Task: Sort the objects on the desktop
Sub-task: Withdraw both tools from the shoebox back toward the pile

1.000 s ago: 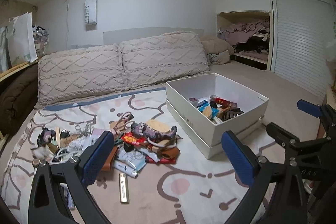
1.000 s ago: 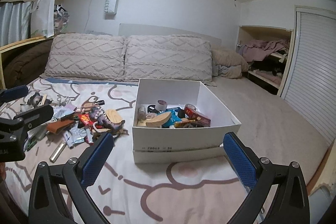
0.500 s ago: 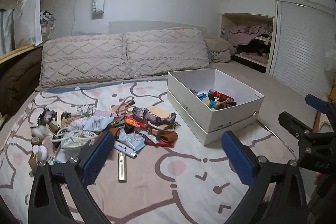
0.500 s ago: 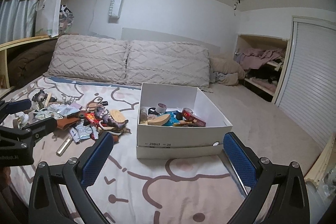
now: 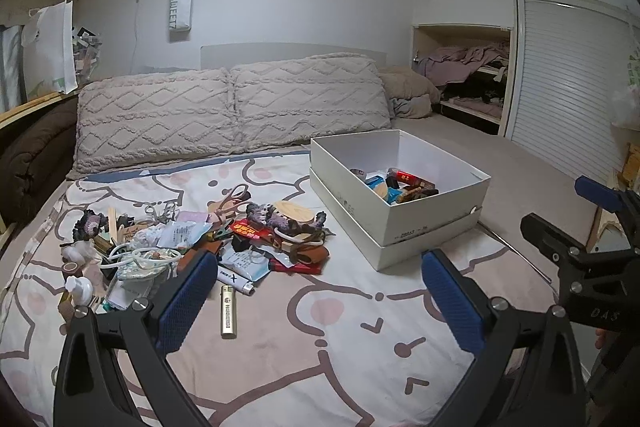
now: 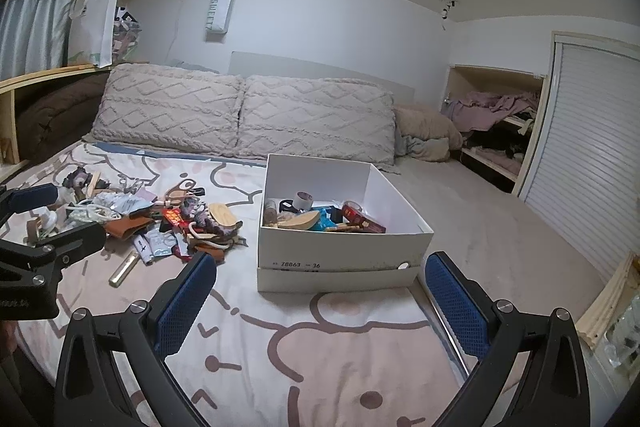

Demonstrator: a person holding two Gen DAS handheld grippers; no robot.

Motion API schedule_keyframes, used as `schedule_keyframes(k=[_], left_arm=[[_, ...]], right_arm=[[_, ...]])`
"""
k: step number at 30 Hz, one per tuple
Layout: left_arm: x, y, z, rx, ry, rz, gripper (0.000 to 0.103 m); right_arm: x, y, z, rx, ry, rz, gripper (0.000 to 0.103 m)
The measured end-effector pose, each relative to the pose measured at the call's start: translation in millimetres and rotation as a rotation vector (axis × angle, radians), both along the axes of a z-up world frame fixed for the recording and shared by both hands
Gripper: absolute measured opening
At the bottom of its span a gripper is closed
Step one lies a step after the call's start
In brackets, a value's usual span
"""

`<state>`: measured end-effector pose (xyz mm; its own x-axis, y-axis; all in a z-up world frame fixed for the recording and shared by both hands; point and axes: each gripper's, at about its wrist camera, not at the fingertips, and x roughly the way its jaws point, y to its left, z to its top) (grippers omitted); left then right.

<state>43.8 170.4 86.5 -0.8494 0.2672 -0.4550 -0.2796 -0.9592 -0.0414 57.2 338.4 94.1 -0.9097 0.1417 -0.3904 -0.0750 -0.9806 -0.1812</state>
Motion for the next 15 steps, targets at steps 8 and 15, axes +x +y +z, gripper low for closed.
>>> schedule_keyframes(k=[8,15], left_arm=[[3.6,2.5,0.5,-0.009,-0.001,0.003,0.103],[5.3,4.8,-0.4,-0.01,-0.002,0.003,0.103]], right_arm=[[4.3,3.0,0.3,-0.008,0.0,-0.004,0.103],[7.4,6.9,0.2,-0.013,-0.001,-0.007,0.103]])
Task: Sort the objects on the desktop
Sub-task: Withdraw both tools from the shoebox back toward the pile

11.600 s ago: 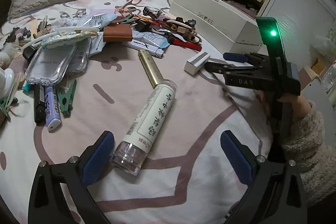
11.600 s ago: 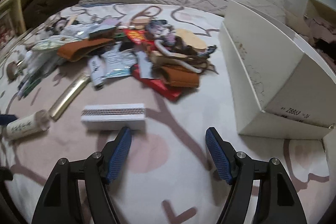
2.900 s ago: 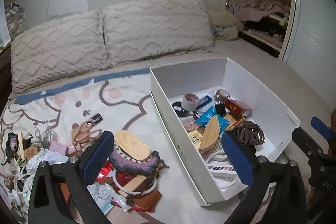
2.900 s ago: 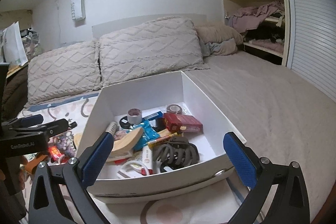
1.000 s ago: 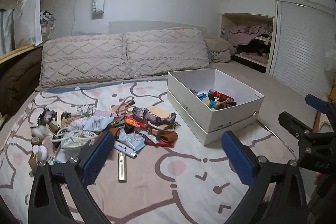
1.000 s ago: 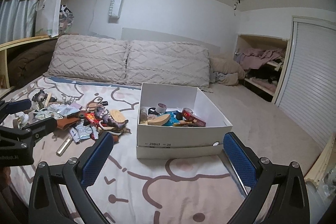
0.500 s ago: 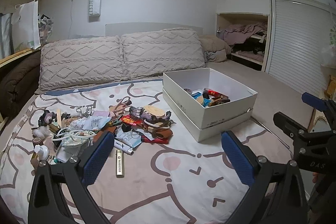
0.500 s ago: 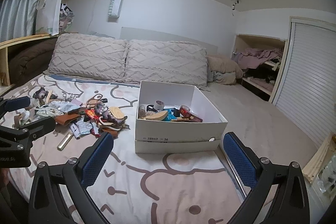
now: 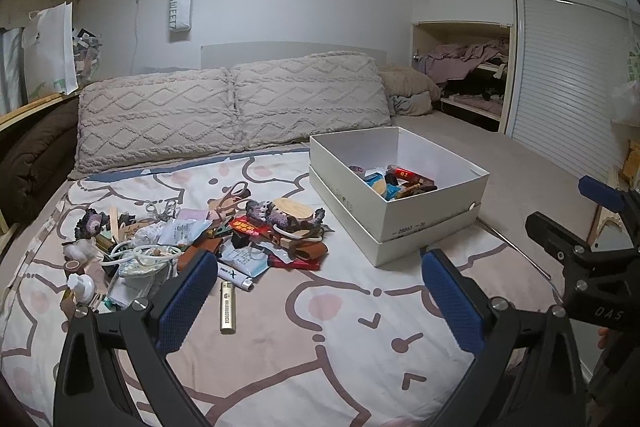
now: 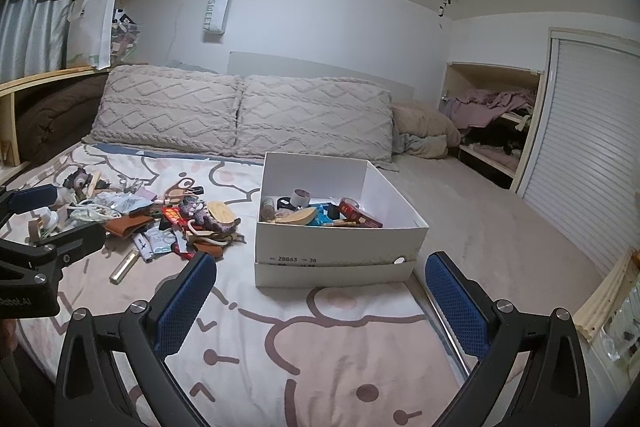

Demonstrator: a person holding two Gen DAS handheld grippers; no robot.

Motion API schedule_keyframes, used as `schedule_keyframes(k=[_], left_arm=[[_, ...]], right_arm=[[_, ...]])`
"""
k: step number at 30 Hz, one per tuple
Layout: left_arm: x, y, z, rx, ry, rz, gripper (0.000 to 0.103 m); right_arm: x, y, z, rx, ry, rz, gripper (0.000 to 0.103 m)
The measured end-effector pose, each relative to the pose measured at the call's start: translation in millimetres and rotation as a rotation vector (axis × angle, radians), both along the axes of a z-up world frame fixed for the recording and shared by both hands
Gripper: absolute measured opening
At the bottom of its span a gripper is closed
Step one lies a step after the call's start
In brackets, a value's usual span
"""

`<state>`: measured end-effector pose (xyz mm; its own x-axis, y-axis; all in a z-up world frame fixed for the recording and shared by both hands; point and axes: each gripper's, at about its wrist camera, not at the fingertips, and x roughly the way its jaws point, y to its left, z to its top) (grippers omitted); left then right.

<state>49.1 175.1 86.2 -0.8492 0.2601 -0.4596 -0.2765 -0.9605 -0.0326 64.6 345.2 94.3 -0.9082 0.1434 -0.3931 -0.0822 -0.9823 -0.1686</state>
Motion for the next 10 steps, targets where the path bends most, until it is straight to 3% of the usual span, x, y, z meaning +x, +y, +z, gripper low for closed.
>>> schedule_keyframes(k=[10], left_arm=[[2.3,0.1,-2.1,-0.009,0.002,0.008,0.103]], right_arm=[[1.5,0.9,-0.4,0.0,-0.002,0.0,0.103]])
